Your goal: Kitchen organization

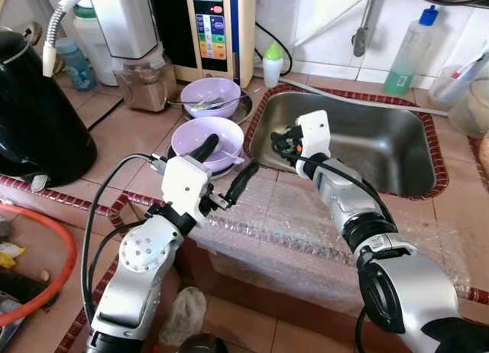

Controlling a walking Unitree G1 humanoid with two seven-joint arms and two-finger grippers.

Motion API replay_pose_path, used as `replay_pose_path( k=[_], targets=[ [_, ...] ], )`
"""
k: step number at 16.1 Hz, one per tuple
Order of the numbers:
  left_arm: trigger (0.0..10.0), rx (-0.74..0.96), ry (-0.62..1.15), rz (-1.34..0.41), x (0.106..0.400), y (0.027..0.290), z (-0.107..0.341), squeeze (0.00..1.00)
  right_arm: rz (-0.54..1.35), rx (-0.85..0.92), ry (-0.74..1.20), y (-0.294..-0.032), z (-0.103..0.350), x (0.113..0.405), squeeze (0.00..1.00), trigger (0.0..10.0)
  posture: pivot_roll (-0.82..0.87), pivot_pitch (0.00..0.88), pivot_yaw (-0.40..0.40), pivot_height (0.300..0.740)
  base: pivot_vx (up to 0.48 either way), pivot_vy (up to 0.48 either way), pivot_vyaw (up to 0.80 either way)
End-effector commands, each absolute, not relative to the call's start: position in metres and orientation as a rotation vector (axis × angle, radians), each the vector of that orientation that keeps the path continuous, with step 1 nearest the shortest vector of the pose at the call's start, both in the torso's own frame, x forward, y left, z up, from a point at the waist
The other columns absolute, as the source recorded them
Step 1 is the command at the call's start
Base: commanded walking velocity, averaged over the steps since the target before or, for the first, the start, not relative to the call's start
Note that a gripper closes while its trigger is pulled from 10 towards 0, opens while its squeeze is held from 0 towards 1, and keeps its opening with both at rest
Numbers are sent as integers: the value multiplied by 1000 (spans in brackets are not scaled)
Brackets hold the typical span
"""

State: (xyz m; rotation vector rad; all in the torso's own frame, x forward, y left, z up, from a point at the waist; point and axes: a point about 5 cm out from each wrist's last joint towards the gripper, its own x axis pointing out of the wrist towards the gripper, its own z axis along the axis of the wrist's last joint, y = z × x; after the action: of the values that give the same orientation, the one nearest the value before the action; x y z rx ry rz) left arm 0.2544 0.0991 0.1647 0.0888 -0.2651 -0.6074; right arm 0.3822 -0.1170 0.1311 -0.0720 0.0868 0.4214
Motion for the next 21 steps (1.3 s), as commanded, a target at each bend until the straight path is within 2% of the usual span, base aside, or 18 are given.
replay_pose_path(
  k=[1, 4, 8, 12, 16, 17, 18, 21],
  targets=[
    [10000, 92, -278, -605, 254, 99, 169, 0, 451, -56, 59, -112, 135, 382, 1000, 10000, 61, 0, 55, 740, 0, 0, 0],
    [10000, 104, -311, -539, 257, 103, 175, 0, 482, -30, -10, -108, 128, 367, 1000, 10000, 49, 0, 50, 740, 0, 0, 0],
    [10000, 124, -361, -335, 268, 129, 182, 0, 398, -23, -114, -115, 122, 338, 1000, 10000, 10, 0, 57, 740, 0, 0, 0],
    [10000, 150, -333, -150, 266, 158, 175, 0, 230, 18, -74, -135, 109, 315, 1000, 10000, 6, 0, 45, 740, 0, 0, 0],
    [10000, 112, -273, -97, 259, 164, 159, 0, 246, 48, -30, -126, 102, 297, 1000, 10000, 10, 0, 33, 740, 0, 0, 0],
    [10000, 65, -225, -84, 257, 163, 149, 0, 278, 52, -13, -117, 101, 292, 235, 10000, 7, 0, 29, 740, 0, 0, 0],
    [10000, 79, -227, -112, 256, 160, 147, 0, 289, 54, -4, -114, 101, 291, 0, 10000, 6, 0, 27, 740, 0, 0, 0],
    [10000, 114, -273, -295, 260, 135, 153, 0, 298, 55, 8, -111, 103, 288, 0, 10000, 1, 0, 31, 740, 0, 0, 0]
  ],
)
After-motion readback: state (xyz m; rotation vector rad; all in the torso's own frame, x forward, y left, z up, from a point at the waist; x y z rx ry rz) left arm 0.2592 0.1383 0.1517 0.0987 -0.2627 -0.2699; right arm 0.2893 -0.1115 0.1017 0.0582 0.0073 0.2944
